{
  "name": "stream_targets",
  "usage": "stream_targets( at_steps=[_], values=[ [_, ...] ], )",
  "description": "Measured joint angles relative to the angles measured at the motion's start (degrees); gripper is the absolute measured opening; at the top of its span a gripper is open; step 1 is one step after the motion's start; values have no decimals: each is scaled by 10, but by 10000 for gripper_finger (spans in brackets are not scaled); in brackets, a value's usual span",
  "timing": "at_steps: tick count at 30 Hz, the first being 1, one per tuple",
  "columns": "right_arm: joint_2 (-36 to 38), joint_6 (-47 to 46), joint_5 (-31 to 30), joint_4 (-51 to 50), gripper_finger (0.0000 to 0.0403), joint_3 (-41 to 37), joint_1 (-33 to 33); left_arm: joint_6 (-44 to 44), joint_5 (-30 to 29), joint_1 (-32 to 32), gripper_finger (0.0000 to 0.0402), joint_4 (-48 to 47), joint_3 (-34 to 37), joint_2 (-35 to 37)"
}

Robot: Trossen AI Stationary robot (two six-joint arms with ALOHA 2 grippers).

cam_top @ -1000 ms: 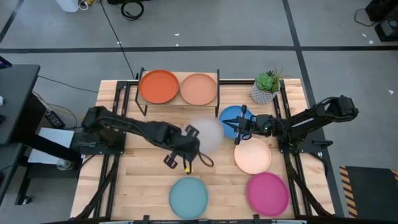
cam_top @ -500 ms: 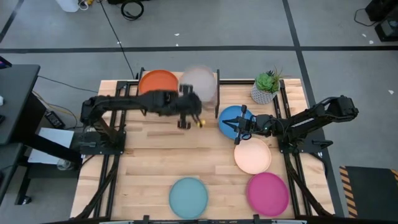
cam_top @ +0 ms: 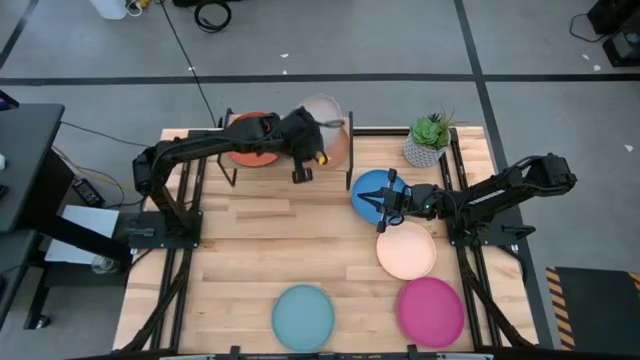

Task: Place and stack plates onto a shelf
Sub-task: Stack the gray plate on top of the light brown plate on the shelf

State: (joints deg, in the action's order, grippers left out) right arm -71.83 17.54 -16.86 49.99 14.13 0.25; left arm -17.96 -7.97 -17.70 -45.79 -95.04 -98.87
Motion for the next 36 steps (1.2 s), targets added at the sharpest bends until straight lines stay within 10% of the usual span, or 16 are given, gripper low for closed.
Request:
stream_targets(
  at_steps=[28, 36],
  values=[
    [0, 0, 19, -3, 20, 0, 0, -53, -14, 33, 16, -48, 0, -28],
    [0, 0, 19, -2, 20, 0, 0, -36, -15, 31, 92, -46, 0, -28]
  ],
)
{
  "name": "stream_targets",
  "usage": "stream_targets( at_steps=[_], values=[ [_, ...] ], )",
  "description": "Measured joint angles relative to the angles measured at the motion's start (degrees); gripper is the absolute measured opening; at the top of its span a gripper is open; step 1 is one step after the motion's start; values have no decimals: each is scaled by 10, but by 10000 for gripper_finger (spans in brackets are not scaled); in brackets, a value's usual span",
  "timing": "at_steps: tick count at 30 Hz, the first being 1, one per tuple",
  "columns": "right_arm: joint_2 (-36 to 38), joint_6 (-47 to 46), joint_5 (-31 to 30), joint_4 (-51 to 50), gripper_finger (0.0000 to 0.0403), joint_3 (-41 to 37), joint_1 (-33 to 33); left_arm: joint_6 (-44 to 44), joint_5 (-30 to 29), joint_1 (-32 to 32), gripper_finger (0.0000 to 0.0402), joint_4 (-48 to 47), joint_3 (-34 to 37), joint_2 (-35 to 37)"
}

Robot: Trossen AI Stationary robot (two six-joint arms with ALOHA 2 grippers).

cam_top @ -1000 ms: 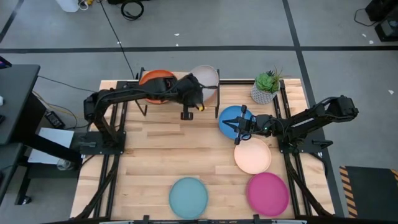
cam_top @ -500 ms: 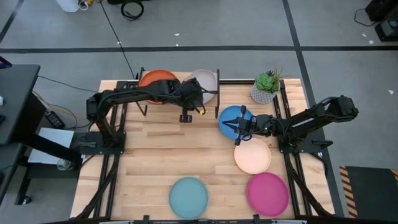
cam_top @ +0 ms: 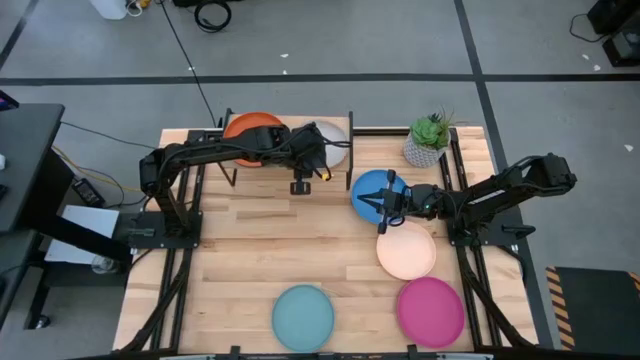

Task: Place and stack plates onto a shelf
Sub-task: Stack the gray plate on top of the light brown plate on the shelf, then stack the light blue plate on top of the gray plate on the shelf

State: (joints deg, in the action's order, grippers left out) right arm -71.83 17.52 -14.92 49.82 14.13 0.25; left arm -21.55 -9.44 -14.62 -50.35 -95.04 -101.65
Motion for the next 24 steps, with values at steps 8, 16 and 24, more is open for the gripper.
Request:
stream_targets(
  at_steps=[8, 16, 24],
  values=[
    [0, 0, 0, -1, 20, 0, 0, -52, -32, 28, 142, 11, -1, 6],
    [0, 0, 0, -2, 20, 0, 0, -110, 16, 108, 143, 34, -3, 8],
    [0, 0, 0, -2, 20, 0, 0, 8, 74, 159, 143, 35, -2, 8]
  ],
)
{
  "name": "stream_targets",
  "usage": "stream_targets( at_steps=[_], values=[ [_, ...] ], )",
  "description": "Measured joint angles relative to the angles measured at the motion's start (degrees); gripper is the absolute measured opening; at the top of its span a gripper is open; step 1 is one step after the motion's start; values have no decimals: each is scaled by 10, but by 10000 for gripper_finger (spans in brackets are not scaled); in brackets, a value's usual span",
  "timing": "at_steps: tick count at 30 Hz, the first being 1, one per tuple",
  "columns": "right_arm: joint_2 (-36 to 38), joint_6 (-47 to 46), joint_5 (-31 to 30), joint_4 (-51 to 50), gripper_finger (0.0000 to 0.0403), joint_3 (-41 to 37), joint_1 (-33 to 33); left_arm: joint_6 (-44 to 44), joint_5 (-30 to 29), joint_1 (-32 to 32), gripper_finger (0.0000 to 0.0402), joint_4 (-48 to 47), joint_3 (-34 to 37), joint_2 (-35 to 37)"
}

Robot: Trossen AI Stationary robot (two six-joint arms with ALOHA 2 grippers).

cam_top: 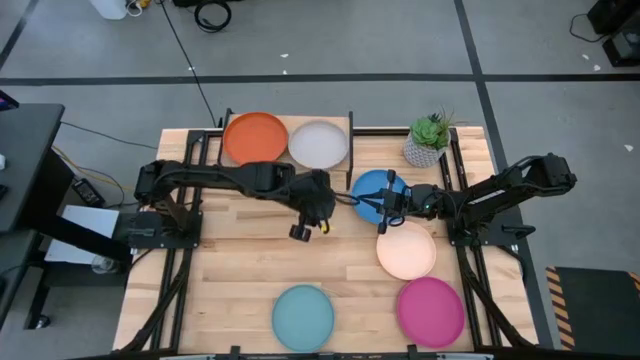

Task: Place and stack plates onto a shelf
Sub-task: Stack the light blue plate on top of the gray plate on the shelf

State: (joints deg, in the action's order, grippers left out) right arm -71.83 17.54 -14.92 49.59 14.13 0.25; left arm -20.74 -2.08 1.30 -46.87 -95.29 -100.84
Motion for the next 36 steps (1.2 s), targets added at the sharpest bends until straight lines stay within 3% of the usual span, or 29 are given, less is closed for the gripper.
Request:
stream_targets(
  at_steps=[5, 14, 24, 36],
  values=[
    [0, -2, 0, 0, 20, 0, 0, 95, 30, 16, 143, 11, 26, -4],
    [0, -2, -6, -6, 20, 0, 0, 282, 110, 66, 143, 79, 148, -30],
    [0, -4, -6, -1, 20, 0, 0, 401, 168, 156, 143, 112, 161, -119],
    [-1, 5, -4, 9, 20, 0, 0, 435, 118, 177, 143, 111, 160, -133]
  ],
)
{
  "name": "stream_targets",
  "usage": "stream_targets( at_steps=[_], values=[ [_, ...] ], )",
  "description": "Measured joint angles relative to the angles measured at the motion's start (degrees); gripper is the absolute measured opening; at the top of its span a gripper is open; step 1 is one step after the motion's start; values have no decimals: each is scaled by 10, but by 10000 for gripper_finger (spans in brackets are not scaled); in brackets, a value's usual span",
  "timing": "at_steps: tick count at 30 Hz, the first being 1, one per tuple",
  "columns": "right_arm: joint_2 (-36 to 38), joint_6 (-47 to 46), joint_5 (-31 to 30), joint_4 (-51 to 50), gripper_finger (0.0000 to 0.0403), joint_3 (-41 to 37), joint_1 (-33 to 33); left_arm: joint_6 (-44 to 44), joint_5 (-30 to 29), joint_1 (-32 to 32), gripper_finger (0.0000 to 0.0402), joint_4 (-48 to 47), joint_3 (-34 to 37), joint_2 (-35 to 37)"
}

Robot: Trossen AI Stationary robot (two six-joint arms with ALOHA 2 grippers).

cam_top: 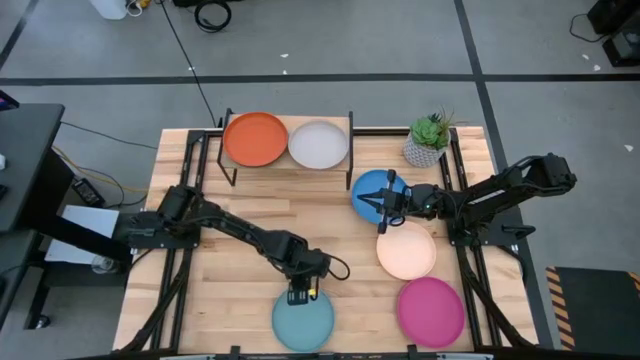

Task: Place and stack plates onto a shelf
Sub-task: Stack the light blue plate on top of the gray plate on the shelf

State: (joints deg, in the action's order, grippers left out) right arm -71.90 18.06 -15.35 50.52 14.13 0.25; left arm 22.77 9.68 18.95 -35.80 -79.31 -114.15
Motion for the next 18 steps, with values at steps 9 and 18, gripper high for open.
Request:
stream_targets(
  at_steps=[9, 18],
  values=[
    [0, 5, 2, 5, 20, 0, 3, -4, -7, 9, 142, -9, 0, -22],
    [0, 2, 5, 4, 20, 0, 10, -27, -35, 6, 43, -18, 0, -22]
  ],
)
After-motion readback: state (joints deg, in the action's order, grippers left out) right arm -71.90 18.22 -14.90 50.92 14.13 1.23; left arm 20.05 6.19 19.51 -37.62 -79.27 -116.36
